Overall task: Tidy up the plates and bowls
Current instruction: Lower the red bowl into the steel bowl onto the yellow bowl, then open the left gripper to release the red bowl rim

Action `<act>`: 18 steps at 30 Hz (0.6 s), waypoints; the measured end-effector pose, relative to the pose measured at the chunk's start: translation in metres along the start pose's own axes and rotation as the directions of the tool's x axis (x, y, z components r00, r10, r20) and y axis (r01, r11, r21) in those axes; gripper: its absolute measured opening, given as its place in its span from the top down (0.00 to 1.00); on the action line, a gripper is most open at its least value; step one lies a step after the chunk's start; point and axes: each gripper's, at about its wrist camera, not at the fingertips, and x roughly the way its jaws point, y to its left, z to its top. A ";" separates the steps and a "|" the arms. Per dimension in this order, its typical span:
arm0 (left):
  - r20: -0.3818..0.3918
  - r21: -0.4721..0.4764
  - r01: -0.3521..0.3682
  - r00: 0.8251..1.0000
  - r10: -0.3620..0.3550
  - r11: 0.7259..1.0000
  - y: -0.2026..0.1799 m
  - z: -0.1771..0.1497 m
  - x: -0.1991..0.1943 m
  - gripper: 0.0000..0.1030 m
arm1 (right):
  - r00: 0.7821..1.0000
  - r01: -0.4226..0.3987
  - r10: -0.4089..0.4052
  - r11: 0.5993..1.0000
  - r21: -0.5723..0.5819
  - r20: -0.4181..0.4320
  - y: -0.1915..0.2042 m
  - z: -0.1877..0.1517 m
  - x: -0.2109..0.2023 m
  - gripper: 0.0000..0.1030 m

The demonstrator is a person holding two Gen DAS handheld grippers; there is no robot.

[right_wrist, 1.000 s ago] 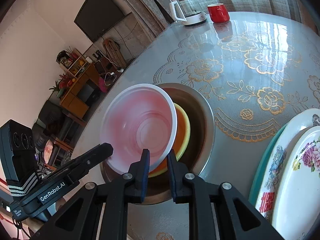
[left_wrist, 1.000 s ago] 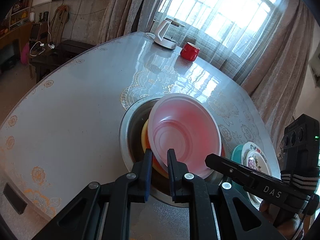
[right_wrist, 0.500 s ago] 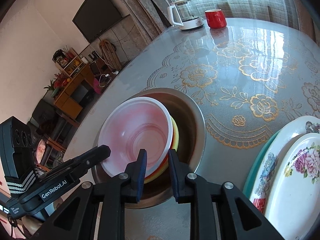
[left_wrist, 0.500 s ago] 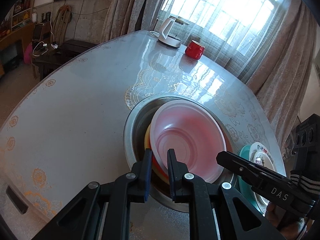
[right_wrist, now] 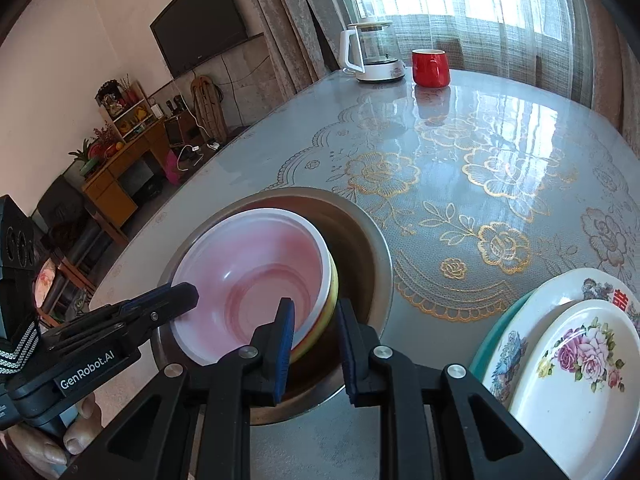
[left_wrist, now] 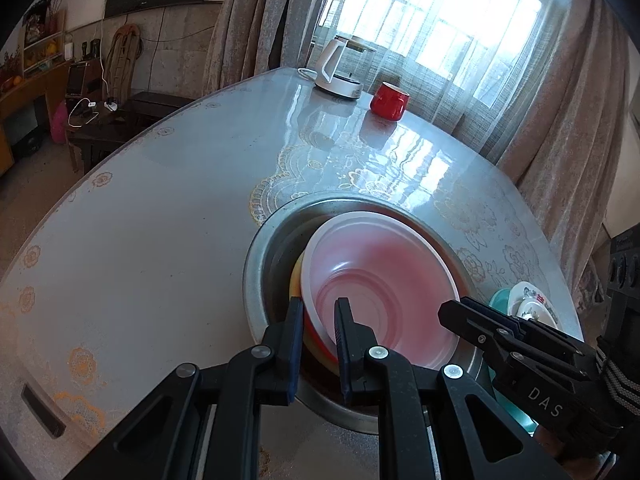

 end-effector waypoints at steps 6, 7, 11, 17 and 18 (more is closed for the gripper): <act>0.004 0.020 -0.016 1.000 0.016 1.000 -0.001 -0.001 0.001 0.86 | 1.000 0.013 -0.013 1.000 -0.014 0.005 0.002 0.000 0.000 0.80; 0.006 0.024 -0.020 1.000 0.020 1.000 -0.002 -0.001 0.001 0.86 | 1.000 0.009 -0.009 1.000 -0.010 0.005 0.001 0.000 -0.001 0.80; 0.007 0.033 -0.027 1.000 0.026 0.999 -0.003 -0.002 0.000 0.86 | 1.000 0.011 -0.011 1.000 -0.015 0.007 0.002 -0.001 -0.001 0.79; 0.009 0.039 -0.034 0.999 0.034 0.999 -0.004 -0.002 0.000 0.86 | 1.000 -0.001 0.001 1.000 -0.001 0.013 0.000 -0.003 -0.004 0.79; 0.008 0.039 -0.035 0.999 0.035 0.999 -0.004 -0.002 0.000 0.86 | 1.000 -0.003 0.003 1.000 0.002 0.016 -0.001 -0.003 -0.005 0.79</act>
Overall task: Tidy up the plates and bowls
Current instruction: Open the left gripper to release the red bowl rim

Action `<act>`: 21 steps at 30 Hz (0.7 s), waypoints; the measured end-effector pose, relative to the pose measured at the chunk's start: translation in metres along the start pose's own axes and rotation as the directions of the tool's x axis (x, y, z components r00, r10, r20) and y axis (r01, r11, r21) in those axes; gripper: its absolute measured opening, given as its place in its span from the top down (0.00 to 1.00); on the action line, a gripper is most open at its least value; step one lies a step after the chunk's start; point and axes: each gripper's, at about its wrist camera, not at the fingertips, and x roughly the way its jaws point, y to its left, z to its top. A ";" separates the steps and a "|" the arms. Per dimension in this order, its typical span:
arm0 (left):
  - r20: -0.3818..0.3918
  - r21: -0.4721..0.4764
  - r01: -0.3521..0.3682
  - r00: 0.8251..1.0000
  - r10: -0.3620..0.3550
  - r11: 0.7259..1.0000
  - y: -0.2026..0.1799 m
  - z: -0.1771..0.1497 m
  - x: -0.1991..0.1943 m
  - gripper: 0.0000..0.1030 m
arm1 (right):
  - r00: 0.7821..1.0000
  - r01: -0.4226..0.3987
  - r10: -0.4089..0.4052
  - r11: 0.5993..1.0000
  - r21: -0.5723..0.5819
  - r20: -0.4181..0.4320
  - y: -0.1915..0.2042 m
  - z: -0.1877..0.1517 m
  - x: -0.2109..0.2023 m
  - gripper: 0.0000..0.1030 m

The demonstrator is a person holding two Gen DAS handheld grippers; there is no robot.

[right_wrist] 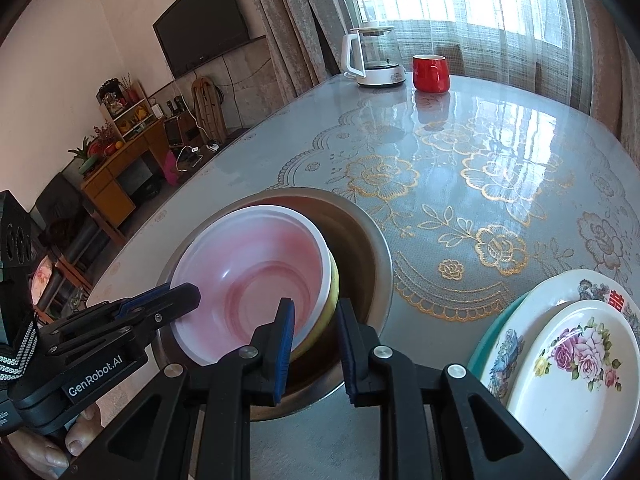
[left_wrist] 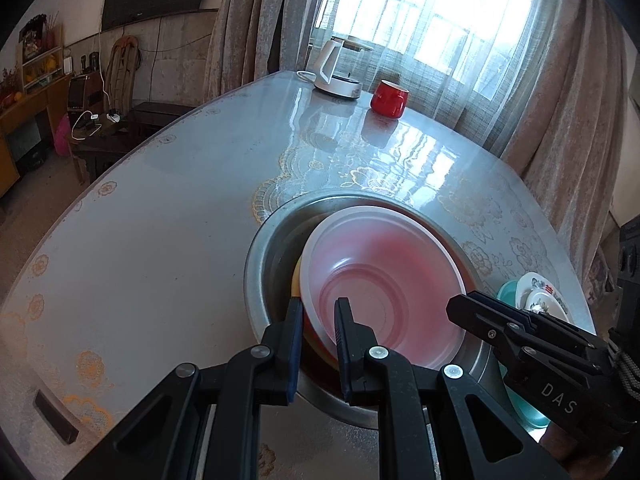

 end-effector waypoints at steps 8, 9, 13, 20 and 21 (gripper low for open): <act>0.004 0.002 -0.002 1.000 0.002 1.000 0.001 0.000 -0.003 0.85 | 0.998 -0.054 0.052 0.996 0.067 0.024 -0.014 0.000 -0.009 0.79; 0.005 0.001 -0.002 1.000 0.002 1.000 0.001 0.000 -0.003 0.85 | 0.998 -0.058 0.056 0.995 0.075 0.029 -0.015 -0.001 -0.010 0.79; 0.012 -0.004 0.001 1.000 -0.001 1.000 0.001 0.001 -0.006 0.84 | 0.998 -0.051 0.048 0.994 0.092 0.043 -0.018 -0.002 -0.016 0.78; 0.034 -0.036 0.007 0.999 -0.006 0.999 0.010 0.005 -0.013 0.79 | 0.998 -0.047 0.041 0.987 0.156 0.036 -0.034 -0.008 -0.019 0.77; 0.039 -0.041 0.002 0.999 -0.001 0.999 0.013 0.006 -0.015 0.79 | 0.998 -0.051 0.046 0.985 0.167 0.036 -0.037 -0.008 -0.020 0.77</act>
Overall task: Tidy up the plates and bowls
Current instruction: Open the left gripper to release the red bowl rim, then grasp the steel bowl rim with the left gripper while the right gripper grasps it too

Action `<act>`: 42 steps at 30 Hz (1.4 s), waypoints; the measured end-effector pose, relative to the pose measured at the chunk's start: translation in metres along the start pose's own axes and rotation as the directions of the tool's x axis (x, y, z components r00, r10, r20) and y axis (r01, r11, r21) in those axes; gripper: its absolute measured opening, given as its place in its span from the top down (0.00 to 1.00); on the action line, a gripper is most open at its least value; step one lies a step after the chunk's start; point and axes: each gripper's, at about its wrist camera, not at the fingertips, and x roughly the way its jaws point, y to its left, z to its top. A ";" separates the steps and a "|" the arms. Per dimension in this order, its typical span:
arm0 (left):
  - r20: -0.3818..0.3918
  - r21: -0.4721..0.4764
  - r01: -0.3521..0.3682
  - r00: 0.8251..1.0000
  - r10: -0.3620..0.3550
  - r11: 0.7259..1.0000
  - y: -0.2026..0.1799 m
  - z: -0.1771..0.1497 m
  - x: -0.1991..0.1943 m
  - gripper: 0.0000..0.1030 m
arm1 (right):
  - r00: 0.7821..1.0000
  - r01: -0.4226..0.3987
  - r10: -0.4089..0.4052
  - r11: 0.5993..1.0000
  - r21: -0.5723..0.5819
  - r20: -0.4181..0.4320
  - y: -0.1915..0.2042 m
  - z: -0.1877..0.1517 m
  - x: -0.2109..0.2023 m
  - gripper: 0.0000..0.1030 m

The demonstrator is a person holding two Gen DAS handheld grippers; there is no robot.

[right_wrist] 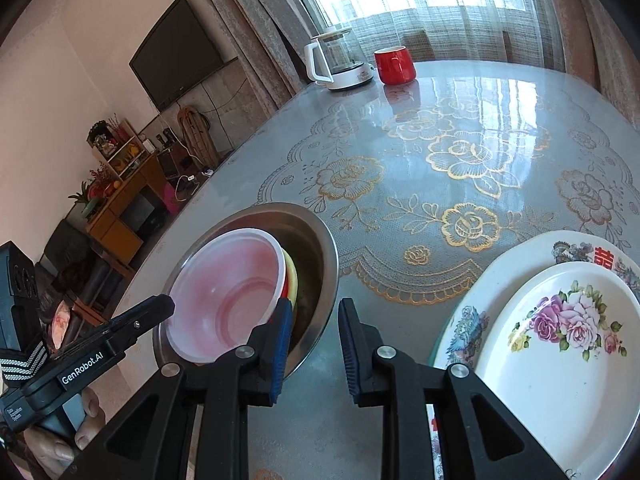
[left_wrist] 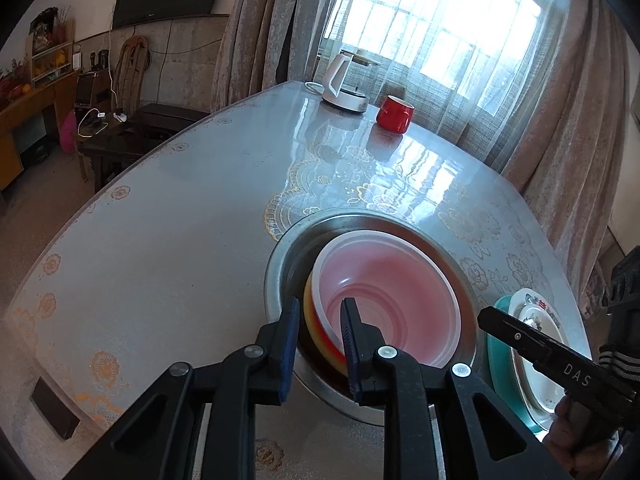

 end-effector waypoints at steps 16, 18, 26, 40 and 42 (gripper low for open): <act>0.013 0.143 -0.006 1.000 0.004 0.990 -0.012 -0.009 0.003 0.81 | 0.998 -0.032 0.027 0.995 -0.094 -0.056 0.027 0.005 0.012 0.76; 0.000 0.156 -0.002 1.000 0.002 0.988 -0.016 -0.009 0.008 0.81 | 0.998 -0.023 0.017 0.993 -0.115 -0.059 0.032 0.004 0.016 0.77; -0.010 0.159 0.005 1.000 -0.003 0.987 -0.020 -0.006 0.019 0.81 | 0.997 0.060 -0.067 0.981 -0.186 -0.033 0.039 0.007 0.023 0.85; 0.013 0.108 0.002 1.000 -0.003 0.994 -0.010 -0.004 0.009 0.81 | 0.998 0.014 -0.021 0.990 -0.140 -0.051 0.029 0.013 0.024 0.83; 0.022 0.099 -0.010 1.000 0.007 0.995 -0.007 -0.004 0.007 0.81 | 0.999 -0.004 -0.002 0.992 -0.123 -0.046 0.027 0.013 0.022 0.80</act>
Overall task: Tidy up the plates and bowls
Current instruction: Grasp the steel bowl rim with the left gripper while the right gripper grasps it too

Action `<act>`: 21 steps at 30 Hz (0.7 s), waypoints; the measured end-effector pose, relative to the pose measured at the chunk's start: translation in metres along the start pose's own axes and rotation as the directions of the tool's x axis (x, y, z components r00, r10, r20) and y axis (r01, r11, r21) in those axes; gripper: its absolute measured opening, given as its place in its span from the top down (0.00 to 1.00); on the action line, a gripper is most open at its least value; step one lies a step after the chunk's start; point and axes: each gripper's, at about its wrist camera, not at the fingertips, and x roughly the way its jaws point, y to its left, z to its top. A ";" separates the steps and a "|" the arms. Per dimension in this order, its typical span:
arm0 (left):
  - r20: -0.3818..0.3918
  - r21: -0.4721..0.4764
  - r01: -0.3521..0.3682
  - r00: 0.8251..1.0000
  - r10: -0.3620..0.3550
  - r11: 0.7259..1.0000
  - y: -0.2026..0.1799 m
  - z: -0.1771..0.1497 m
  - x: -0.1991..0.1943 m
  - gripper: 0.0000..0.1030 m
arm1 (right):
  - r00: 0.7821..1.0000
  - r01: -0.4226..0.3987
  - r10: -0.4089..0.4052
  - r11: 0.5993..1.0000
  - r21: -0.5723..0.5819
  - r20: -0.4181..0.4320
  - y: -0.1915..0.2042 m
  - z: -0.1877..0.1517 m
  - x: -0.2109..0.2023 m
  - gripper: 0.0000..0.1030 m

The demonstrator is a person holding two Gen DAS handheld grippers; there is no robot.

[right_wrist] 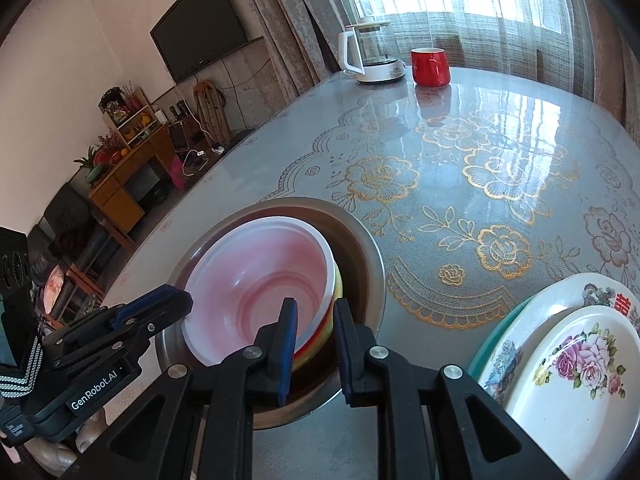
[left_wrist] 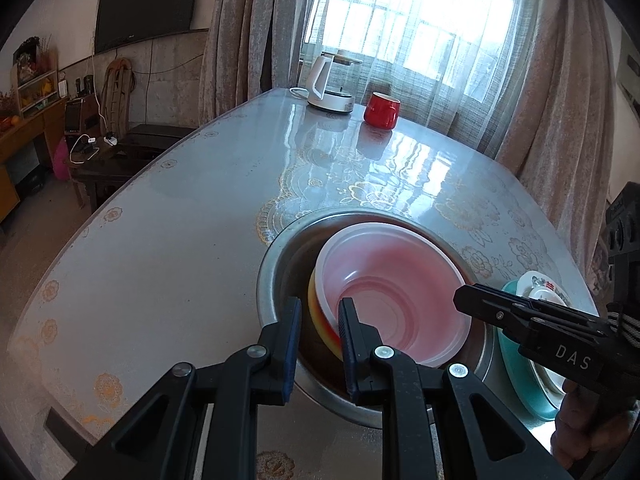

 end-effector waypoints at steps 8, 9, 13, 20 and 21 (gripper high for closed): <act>0.017 -0.031 -0.001 1.000 0.001 1.000 0.008 0.001 -0.007 0.82 | 0.999 -0.015 0.014 0.999 0.048 0.029 -0.008 -0.005 -0.011 0.80; 0.020 -0.033 -0.007 1.000 0.008 0.999 0.010 0.001 -0.008 0.82 | 0.999 -0.012 0.010 0.999 0.049 0.034 -0.008 -0.005 -0.012 0.80; 0.020 -0.058 -0.028 0.999 0.029 0.998 0.019 0.000 -0.010 0.82 | 0.999 -0.002 -0.001 0.998 0.069 0.043 -0.014 -0.006 -0.017 0.80; 0.015 -0.103 -0.033 0.999 0.035 0.994 0.035 -0.003 -0.012 0.81 | 0.998 -0.034 0.029 0.993 0.112 0.049 -0.024 -0.011 -0.022 0.80; 0.012 -0.115 -0.026 1.000 0.028 0.993 0.037 -0.004 -0.012 0.80 | 0.998 -0.039 0.034 0.992 0.116 0.046 -0.024 -0.011 -0.022 0.80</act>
